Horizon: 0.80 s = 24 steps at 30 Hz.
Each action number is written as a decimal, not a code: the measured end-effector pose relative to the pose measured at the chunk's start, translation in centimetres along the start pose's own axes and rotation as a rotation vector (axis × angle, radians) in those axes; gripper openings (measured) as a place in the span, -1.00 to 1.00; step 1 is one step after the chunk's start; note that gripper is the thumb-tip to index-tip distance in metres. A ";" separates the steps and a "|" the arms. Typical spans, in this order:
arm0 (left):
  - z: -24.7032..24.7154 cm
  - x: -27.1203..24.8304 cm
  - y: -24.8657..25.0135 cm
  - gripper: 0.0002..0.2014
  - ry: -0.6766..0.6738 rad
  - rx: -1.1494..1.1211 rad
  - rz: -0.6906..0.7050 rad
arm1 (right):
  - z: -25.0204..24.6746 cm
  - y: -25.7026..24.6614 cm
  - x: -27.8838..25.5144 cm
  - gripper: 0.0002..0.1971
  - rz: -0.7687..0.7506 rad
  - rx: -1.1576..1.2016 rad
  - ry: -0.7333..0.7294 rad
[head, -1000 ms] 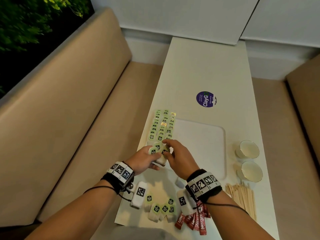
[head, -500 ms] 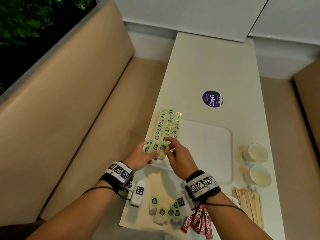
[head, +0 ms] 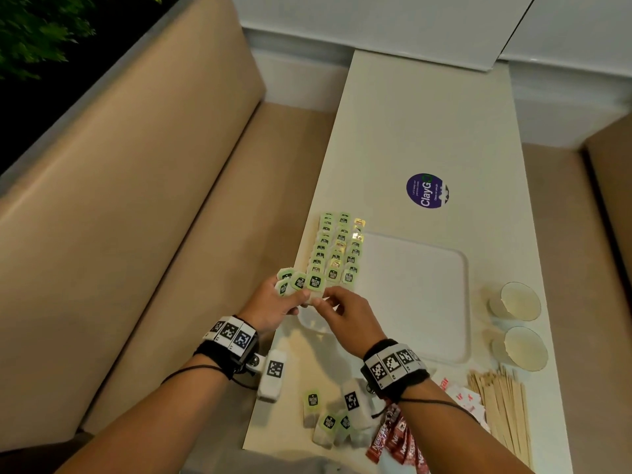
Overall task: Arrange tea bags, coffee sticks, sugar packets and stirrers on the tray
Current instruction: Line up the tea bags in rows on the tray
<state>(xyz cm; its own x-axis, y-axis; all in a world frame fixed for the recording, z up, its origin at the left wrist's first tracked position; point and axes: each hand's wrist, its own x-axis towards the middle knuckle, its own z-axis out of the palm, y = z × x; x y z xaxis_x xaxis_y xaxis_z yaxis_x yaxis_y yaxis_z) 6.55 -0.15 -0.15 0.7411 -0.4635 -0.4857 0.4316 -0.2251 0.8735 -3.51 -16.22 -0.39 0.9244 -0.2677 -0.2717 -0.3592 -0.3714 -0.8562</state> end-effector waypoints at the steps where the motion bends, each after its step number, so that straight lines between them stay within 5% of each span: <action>1: -0.1 0.1 -0.1 -0.84 -0.003 0.001 -0.008 | 0.2 0.2 0.1 -0.74 -0.017 -0.007 -0.011; 14: -1.6 1.5 -3.0 -0.81 0.203 -0.081 -0.112 | 2.1 2.9 2.9 -0.64 0.152 -0.129 -0.044; 24: -3.0 2.1 -4.4 -0.87 0.184 -0.105 -0.130 | 3.5 3.4 6.4 -0.60 0.264 -0.185 -0.080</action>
<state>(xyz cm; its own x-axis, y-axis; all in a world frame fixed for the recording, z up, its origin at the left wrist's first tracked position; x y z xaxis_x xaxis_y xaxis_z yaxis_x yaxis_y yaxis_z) 7.71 2.41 -5.15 0.7533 -0.2702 -0.5996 0.5731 -0.1778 0.8000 1.60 -16.05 -6.61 0.8010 -0.3083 -0.5132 -0.5979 -0.4558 -0.6594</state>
